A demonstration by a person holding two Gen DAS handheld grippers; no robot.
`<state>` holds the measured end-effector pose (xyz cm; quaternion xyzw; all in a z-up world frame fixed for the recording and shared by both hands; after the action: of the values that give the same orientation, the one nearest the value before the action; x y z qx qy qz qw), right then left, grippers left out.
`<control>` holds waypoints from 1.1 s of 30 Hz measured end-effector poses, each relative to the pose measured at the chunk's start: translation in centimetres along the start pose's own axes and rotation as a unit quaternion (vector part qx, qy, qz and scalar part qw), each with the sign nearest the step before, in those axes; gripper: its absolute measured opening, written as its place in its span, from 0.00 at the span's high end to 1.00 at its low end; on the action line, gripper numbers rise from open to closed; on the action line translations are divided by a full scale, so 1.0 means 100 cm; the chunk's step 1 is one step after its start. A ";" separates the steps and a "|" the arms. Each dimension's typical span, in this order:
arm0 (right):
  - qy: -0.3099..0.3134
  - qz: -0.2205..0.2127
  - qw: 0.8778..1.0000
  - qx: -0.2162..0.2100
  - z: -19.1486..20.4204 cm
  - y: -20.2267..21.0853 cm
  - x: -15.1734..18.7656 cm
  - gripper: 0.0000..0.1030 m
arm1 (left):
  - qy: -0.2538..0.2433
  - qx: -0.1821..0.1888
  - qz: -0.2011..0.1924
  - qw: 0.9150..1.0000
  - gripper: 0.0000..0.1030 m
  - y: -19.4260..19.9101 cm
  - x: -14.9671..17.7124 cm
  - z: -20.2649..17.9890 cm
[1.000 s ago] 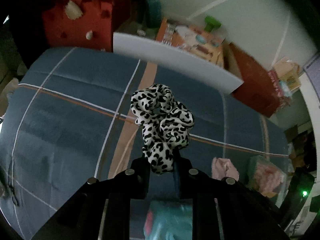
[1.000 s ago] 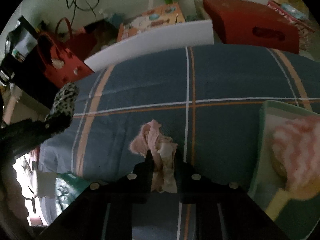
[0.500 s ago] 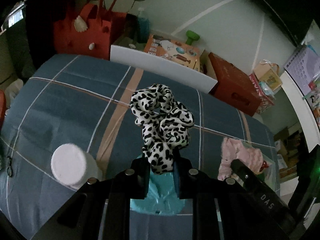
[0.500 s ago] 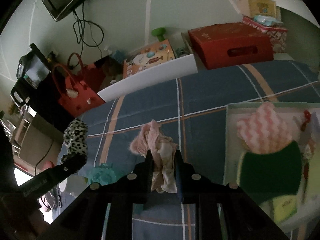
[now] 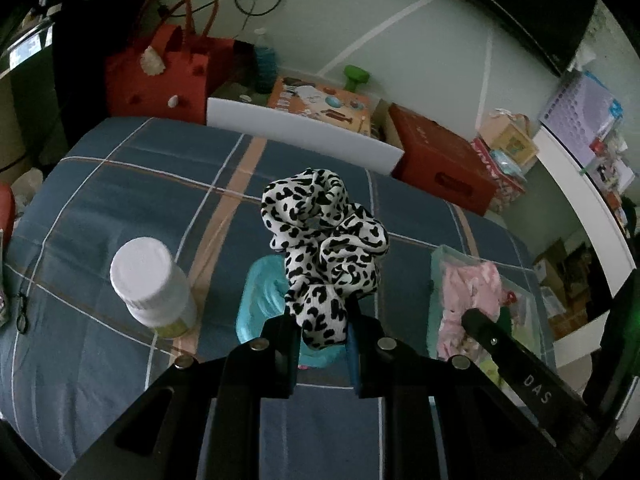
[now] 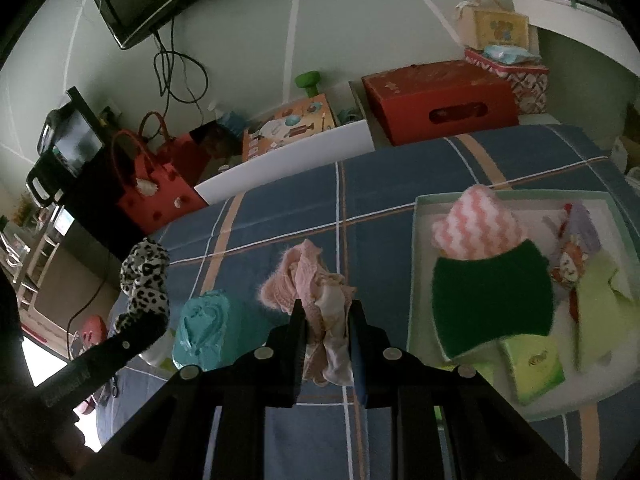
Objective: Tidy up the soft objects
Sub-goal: 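Lift and carry the scrunchie and pink cloth over the white tray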
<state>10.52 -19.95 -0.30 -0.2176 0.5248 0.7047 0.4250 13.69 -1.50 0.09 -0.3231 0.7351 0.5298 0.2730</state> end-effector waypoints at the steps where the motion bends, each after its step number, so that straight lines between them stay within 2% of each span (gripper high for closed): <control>1: 0.000 -0.001 1.000 0.000 -0.001 0.002 0.000 0.80 | -0.004 0.000 -0.002 1.000 0.81 0.001 0.000 -0.002; 6: -0.004 -0.007 1.000 0.002 -0.012 0.008 -0.003 0.80 | -0.020 0.010 -0.002 1.000 0.81 0.001 0.004 -0.017; 12: -0.017 -0.015 0.999 0.024 -0.039 0.013 -0.010 0.80 | -0.036 0.028 0.011 0.999 0.81 -0.008 0.011 -0.039; 19: -0.051 -0.034 0.995 0.085 -0.096 0.030 -0.022 0.80 | -0.067 0.062 0.035 0.995 0.80 -0.018 0.028 -0.076; 26: -0.084 -0.052 0.987 0.125 -0.142 0.050 -0.029 0.80 | -0.097 0.094 0.054 0.989 0.80 -0.020 0.046 -0.113; 30: -0.094 -0.054 0.982 0.156 -0.166 0.057 -0.030 0.80 | -0.121 0.116 0.068 0.984 0.80 -0.022 0.061 -0.138; 33: -0.089 -0.039 0.976 0.192 -0.186 0.057 -0.025 0.80 | -0.136 0.135 0.094 0.977 0.80 -0.028 0.078 -0.159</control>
<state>4.59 -38.51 -1.90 -0.0880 0.6017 0.5901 0.5310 9.89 -18.82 -2.83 -0.1378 0.7831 0.4879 0.3603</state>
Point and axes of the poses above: each gripper's, at about its wrist camera, not at the fingertips, and y roughly against the way its jaws point, z to its left, x to its underside, the point moved 4 cm from there along -y, roughly the way its jaws point, and after that the axes turned 15 degrees about -z, right-handed, at the moved point
